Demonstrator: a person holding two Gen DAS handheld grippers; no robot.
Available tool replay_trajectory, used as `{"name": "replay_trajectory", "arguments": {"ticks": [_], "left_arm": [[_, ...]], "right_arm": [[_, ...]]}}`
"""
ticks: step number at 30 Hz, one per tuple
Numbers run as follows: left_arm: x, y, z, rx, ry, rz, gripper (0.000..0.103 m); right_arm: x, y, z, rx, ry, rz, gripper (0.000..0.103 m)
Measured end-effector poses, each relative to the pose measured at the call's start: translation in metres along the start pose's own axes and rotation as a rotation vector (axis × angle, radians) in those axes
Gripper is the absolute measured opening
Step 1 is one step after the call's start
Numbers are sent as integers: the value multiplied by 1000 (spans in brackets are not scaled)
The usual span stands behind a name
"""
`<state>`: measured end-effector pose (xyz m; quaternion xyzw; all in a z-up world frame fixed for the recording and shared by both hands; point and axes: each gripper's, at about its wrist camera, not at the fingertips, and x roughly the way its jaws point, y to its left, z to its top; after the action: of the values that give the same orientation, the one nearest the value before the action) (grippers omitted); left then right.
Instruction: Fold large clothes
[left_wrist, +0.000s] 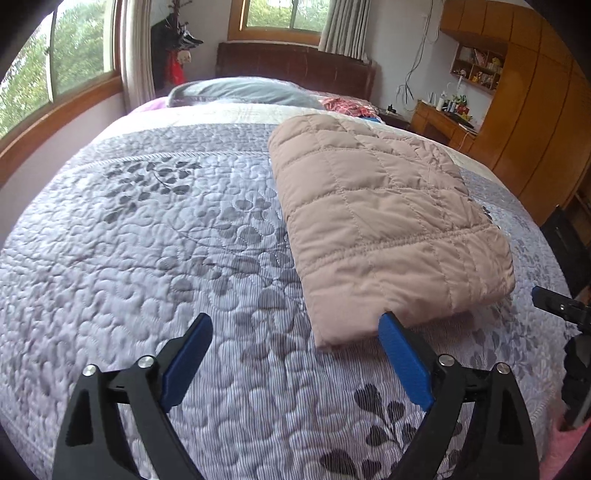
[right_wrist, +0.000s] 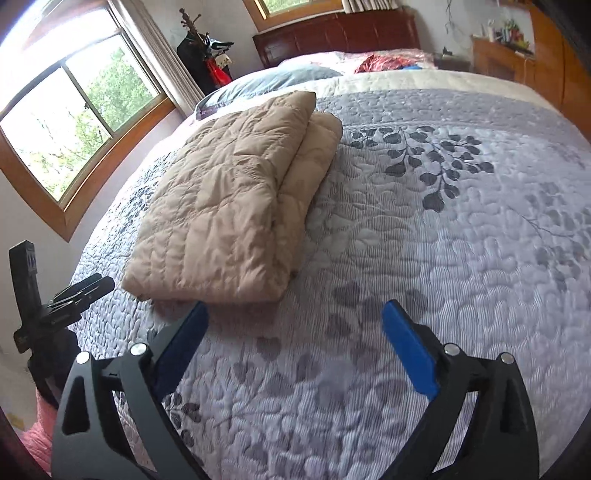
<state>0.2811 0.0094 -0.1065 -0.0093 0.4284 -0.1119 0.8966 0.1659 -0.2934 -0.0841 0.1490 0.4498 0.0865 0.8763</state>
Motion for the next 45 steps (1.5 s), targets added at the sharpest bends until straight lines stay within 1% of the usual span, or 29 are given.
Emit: {"name": "replay_trajectory", "arguments": {"ticks": [2, 7, 11, 15, 19, 22, 27, 36, 45], "left_arm": [[-12, -7, -5, 23, -19, 33, 93], [-42, -20, -17, 46, -68, 74, 94], [-60, -26, -26, 51, -93, 88, 94], [-77, -30, -35, 61, -111, 108, 94], [-91, -31, -43, 56, -125, 101, 94], [-100, -32, -48, 60, -139, 111, 94], [-112, -34, -56, 63, -148, 110, 94], [-119, -31, -65, 59, -140, 124, 94], [-121, -31, -67, 64, -143, 132, 94]], "right_arm": [[-10, 8, -7, -11, -27, -28, 96], [-35, 36, -19, -37, -73, -119, 97], [-54, 51, -31, -51, -99, -149, 98], [-65, 62, -38, -47, -92, -172, 99], [-75, 71, -45, -57, -101, -178, 99], [-82, 77, -50, -69, -108, -193, 99], [-91, 87, -58, -80, -112, -183, 99], [-95, 93, -68, -100, -112, -193, 99], [-95, 93, -69, -105, -108, -196, 99]]}}
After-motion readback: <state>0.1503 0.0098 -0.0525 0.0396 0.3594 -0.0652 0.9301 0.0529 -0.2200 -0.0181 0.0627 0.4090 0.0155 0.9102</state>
